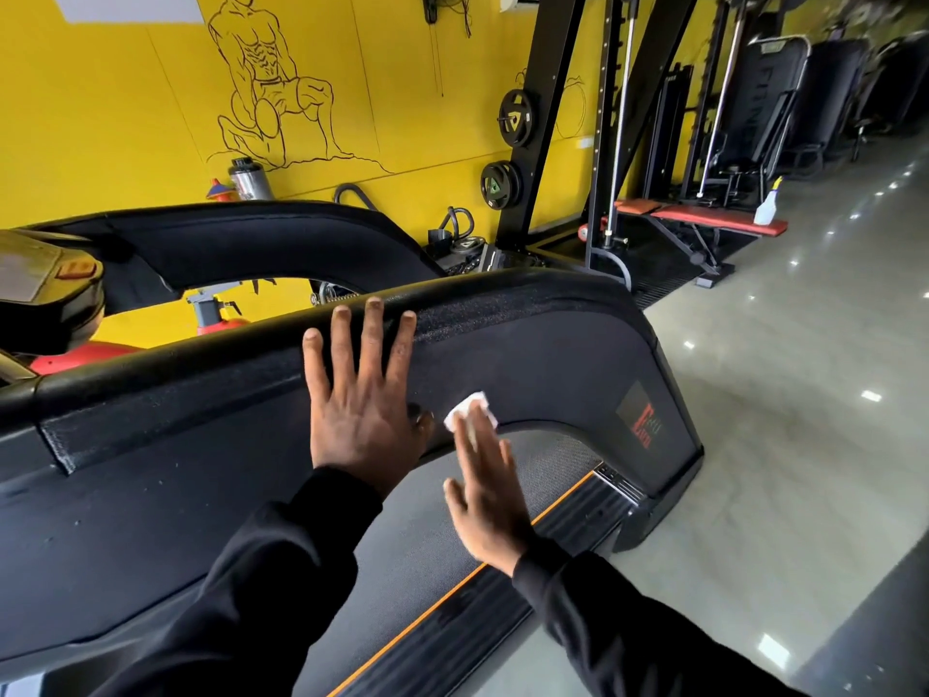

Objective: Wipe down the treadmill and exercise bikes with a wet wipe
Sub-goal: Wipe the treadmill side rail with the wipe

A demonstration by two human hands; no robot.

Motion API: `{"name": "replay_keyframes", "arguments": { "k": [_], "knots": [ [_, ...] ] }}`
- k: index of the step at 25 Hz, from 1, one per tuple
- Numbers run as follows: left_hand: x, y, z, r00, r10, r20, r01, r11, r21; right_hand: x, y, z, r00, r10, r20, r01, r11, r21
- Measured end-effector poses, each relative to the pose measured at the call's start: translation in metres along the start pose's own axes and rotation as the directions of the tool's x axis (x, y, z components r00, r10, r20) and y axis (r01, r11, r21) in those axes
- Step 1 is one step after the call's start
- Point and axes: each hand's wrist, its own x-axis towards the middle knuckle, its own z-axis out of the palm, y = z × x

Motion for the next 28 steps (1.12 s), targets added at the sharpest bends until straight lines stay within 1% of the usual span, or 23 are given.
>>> {"name": "replay_keyframes", "arguments": {
  "k": [2,3,5,6,7,8,9,10,11,13,14,15,16,18,19,20,21,23,24,25,26,27,28],
  "knots": [
    [-0.001,0.000,0.001,1.000,0.003,0.001,-0.003,1.000,-0.003,0.024,0.002,-0.012,0.968,0.228,-0.103,-0.214,0.969,0.126],
    [-0.002,0.000,0.001,1.000,0.001,0.004,-0.001,1.000,-0.005,0.029,-0.004,-0.014,0.969,0.218,-0.114,-0.202,0.970,0.134],
    [-0.002,0.001,0.002,1.000,0.000,0.008,0.000,1.000,-0.009,0.018,-0.016,-0.013,0.998,-0.016,-0.053,0.016,1.000,0.003],
    [-0.002,0.000,0.001,1.000,0.002,0.004,-0.002,1.000,-0.012,0.014,-0.016,-0.016,0.995,-0.100,-0.017,0.099,0.994,-0.053],
    [-0.001,0.000,0.001,1.000,0.003,0.000,-0.003,1.000,-0.013,0.017,-0.010,-0.018,0.992,-0.126,-0.012,0.124,0.988,-0.087],
    [0.000,0.000,0.000,1.000,0.003,0.002,-0.003,1.000,-0.013,0.026,-0.003,-0.022,0.997,-0.065,-0.045,0.061,0.995,-0.072],
    [-0.001,-0.001,0.000,1.000,0.001,0.006,-0.001,1.000,-0.015,0.036,0.000,-0.027,0.991,0.072,-0.109,-0.073,0.997,-0.008],
    [-0.002,-0.001,-0.001,1.000,-0.003,0.009,0.003,1.000,-0.015,0.043,-0.004,-0.030,0.977,0.166,-0.131,-0.160,0.985,0.059],
    [-0.002,0.000,-0.001,1.000,-0.005,0.012,0.005,1.000,-0.017,0.043,-0.011,-0.029,0.980,0.150,-0.131,-0.143,0.988,0.062],
    [-0.003,0.000,-0.001,1.000,-0.002,0.010,0.003,1.000,-0.029,0.028,-0.018,-0.023,0.996,-0.050,-0.068,0.048,0.998,-0.039],
    [-0.002,-0.001,-0.001,1.000,-0.001,0.005,0.001,0.999,-0.036,0.025,-0.015,-0.025,0.993,-0.109,-0.051,0.104,0.992,-0.076],
    [-0.002,-0.001,-0.001,1.000,-0.001,0.003,0.001,0.999,-0.035,0.031,-0.007,-0.031,0.992,-0.108,-0.071,0.102,0.991,-0.083],
    [-0.001,-0.002,-0.001,1.000,0.000,0.009,0.000,0.999,-0.032,0.044,0.000,-0.038,0.993,-0.040,-0.111,0.035,0.998,-0.051],
    [-0.001,-0.002,-0.001,1.000,0.000,0.018,0.001,0.999,-0.034,0.072,0.002,-0.051,0.953,0.218,-0.210,-0.185,0.969,0.166],
    [-0.001,-0.002,-0.002,1.000,-0.002,0.018,0.003,0.999,-0.039,0.077,-0.007,-0.052,0.937,0.276,-0.216,-0.225,0.946,0.233],
    [-0.001,-0.001,-0.002,1.000,-0.005,0.015,0.006,0.999,-0.048,0.075,-0.020,-0.049,0.942,0.247,-0.227,-0.197,0.955,0.220],
    [0.000,-0.001,-0.003,1.000,-0.008,0.007,0.008,0.998,-0.061,0.064,-0.031,-0.040,0.963,0.141,-0.228,-0.108,0.983,0.149],
    [-0.001,-0.004,-0.006,1.000,-0.012,-0.022,0.010,0.996,-0.093,0.038,-0.038,-0.028,0.985,-0.108,-0.133,0.105,0.994,-0.029],
    [-0.002,-0.007,-0.009,0.999,-0.023,-0.035,0.020,0.994,-0.103,0.037,-0.030,-0.031,0.981,-0.159,-0.109,0.152,0.986,-0.071],
    [-0.004,-0.010,-0.012,0.998,-0.045,-0.044,0.041,0.994,-0.104,0.046,-0.021,-0.035,0.982,-0.137,-0.128,0.129,0.989,-0.068],
    [-0.007,-0.014,-0.015,0.996,-0.074,-0.049,0.069,0.993,-0.099,0.057,-0.017,-0.040,0.983,-0.019,-0.181,0.019,1.000,0.001],
    [-0.010,-0.018,-0.017,0.994,-0.100,-0.051,0.095,0.991,-0.094,0.065,-0.021,-0.045,0.967,0.123,-0.222,-0.097,0.988,0.124],
    [-0.013,-0.021,-0.017,0.992,-0.115,-0.051,0.110,0.990,-0.088,0.067,-0.028,-0.045,0.954,0.189,-0.233,-0.147,0.971,0.187]
  ]
}}
